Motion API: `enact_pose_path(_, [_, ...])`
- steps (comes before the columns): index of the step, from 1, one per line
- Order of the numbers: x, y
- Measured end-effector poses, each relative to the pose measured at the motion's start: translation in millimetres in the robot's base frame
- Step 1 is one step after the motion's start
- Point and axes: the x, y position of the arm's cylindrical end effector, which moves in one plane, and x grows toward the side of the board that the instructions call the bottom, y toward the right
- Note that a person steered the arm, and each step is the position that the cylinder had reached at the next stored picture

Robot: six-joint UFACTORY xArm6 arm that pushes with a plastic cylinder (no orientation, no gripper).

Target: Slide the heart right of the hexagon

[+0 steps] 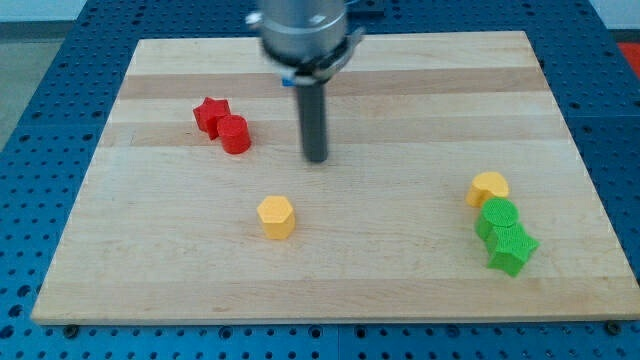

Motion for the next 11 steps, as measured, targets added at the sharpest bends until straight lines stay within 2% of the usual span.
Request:
enact_pose_path(1, [-27, 105])
enact_pose_path(2, [-10, 217])
enact_pose_path(3, [36, 259])
enact_pose_path(4, [75, 251])
enact_pose_path(5, [90, 215])
enact_pose_path(8, [91, 19])
enact_pose_path(9, [95, -20])
enact_pose_path(10, [94, -15])
enact_pose_path(11, [93, 19])
